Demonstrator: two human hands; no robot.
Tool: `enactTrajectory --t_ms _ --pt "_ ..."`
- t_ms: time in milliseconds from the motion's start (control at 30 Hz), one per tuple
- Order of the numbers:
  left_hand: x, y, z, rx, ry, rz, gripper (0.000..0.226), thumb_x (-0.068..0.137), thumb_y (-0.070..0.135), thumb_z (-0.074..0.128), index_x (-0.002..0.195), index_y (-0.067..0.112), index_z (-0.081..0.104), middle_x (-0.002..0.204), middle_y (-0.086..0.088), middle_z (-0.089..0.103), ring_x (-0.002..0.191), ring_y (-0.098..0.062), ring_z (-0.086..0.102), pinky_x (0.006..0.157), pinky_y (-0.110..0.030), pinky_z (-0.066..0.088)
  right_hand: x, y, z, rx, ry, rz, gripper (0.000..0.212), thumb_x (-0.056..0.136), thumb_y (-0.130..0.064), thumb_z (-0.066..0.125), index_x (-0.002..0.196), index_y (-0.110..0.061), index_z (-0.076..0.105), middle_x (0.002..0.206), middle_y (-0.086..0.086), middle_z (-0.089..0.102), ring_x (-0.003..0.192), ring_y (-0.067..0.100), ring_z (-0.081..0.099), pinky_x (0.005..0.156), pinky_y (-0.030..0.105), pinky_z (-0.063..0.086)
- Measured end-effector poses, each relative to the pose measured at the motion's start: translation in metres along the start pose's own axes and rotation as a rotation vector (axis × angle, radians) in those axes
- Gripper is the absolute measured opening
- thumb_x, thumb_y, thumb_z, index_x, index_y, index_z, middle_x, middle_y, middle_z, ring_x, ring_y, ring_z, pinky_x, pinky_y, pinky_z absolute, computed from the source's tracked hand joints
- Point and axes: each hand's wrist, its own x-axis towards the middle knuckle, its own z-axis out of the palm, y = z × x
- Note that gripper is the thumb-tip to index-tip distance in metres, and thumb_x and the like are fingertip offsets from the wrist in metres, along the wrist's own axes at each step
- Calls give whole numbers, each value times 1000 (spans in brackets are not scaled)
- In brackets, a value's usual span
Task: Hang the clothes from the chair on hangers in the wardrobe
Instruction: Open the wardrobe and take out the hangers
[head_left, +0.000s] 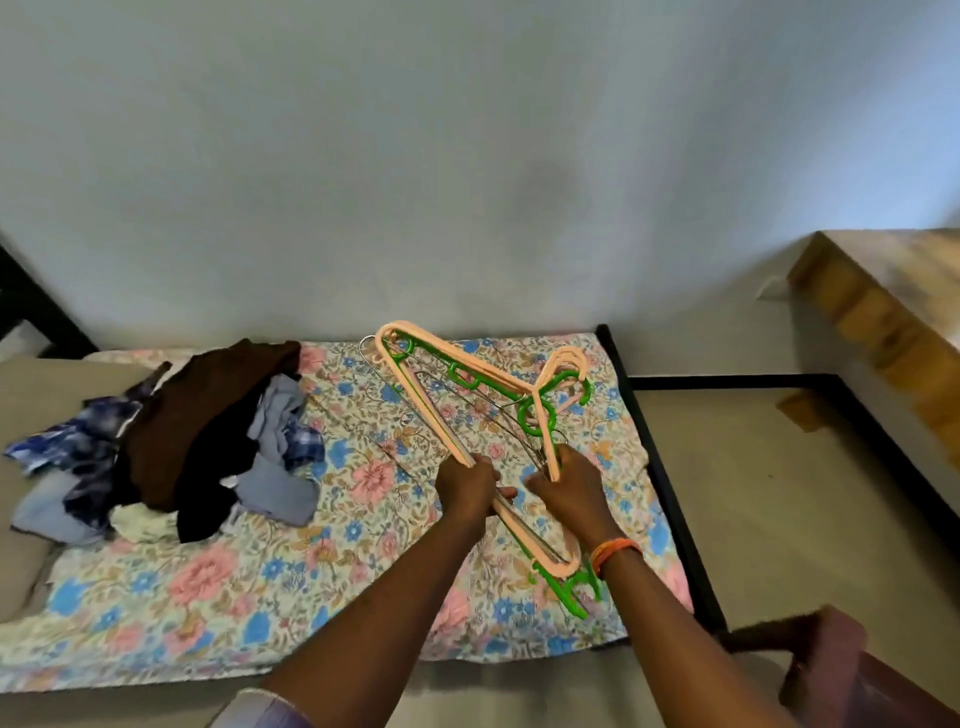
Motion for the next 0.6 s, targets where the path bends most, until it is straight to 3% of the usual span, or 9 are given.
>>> enactTrajectory --t_ms 67,133,233,367,500,600 --pt "41 17 10 8 -33 -35 28 101 11 54 127 9 43 92 -17 63 60 -32 68 59 -44 60 41 -4 7 53 -81 91 25 88 -20 73 97 -15 50 87 8 57 73 27 62 57 35 50" --pt "88 28 26 49 -45 -59 20 100 12 54 118 4 49 88 -16 64 59 -32 69 59 -44 61 84 3 20 64 -99 210 28 90 -24 70 106 -11 51 95 16 62 78 34 67 58 39 54" --pt "160 32 50 81 -75 -116 21 98 12 57 112 -4 58 87 -18 66 59 -33 72 54 -42 60 142 25 50 27 -8 339 23 94 -31 64 87 -10 58 87 18 65 79 36 65 73 49 56" --pt "259 23 87 132 -158 -218 15 96 -1 54 107 5 46 86 -11 52 70 -40 72 68 -52 61 216 50 85 -56 109 454 22 97 -25 56 105 -5 63 103 18 64 95 36 63 73 34 47" --pt "337 -5 113 164 -194 -297 14 93 1 58 105 -6 55 93 -22 62 58 -32 71 55 -40 60 278 84 108 -116 104 529 19 96 -18 57 103 -2 62 104 18 66 95 36 65 70 32 47" --pt "395 -31 131 133 -274 -335 22 90 4 68 103 -12 62 85 -26 68 63 -30 72 58 -39 60 329 121 121 -214 49 490 19 96 -18 57 99 0 60 96 17 65 88 33 64 65 26 39"
